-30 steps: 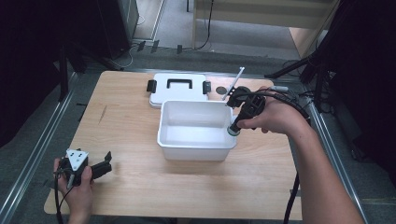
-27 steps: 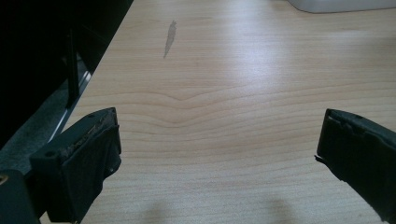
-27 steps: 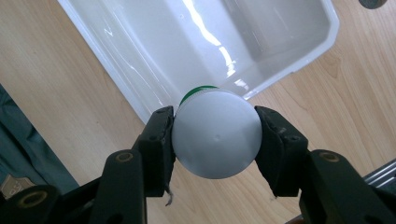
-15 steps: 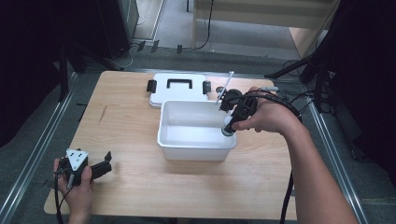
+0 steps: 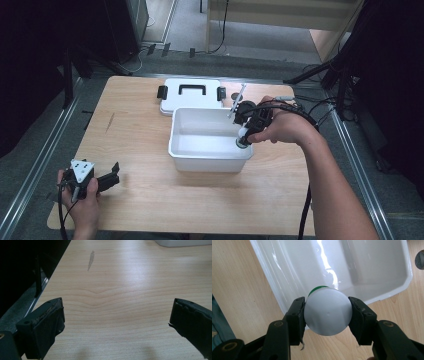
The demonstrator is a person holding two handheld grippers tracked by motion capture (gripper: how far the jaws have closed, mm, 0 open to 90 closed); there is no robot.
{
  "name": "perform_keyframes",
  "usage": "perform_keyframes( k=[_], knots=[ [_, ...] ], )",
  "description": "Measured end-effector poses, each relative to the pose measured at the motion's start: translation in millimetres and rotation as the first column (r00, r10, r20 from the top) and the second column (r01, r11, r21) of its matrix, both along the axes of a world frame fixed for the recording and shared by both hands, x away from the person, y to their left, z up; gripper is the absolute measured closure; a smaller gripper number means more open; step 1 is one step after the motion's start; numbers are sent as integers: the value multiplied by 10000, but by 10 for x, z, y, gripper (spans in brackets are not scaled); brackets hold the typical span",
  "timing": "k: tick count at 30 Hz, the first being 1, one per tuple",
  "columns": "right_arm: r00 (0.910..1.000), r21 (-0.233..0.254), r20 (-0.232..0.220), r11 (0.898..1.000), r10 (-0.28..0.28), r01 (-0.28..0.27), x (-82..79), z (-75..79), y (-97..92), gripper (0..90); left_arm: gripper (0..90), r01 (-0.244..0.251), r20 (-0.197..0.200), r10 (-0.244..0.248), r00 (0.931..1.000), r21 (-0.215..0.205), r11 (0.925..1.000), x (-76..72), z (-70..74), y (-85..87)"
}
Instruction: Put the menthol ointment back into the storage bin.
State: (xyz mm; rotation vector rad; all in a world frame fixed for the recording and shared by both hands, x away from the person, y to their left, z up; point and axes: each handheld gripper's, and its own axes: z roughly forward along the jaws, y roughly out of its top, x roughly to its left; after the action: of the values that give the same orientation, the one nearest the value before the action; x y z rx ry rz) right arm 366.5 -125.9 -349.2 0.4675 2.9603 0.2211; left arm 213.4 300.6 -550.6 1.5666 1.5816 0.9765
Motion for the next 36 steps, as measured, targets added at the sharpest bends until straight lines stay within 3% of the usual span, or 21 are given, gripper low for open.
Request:
perform_keyframes(
  k=[36],
  knots=[
    [9957, -449, -369, 9952, 855, -871, 74, -498, 46, 516, 1, -17, 37, 17, 10000, 34, 10000, 3, -3, -7]
  ],
)
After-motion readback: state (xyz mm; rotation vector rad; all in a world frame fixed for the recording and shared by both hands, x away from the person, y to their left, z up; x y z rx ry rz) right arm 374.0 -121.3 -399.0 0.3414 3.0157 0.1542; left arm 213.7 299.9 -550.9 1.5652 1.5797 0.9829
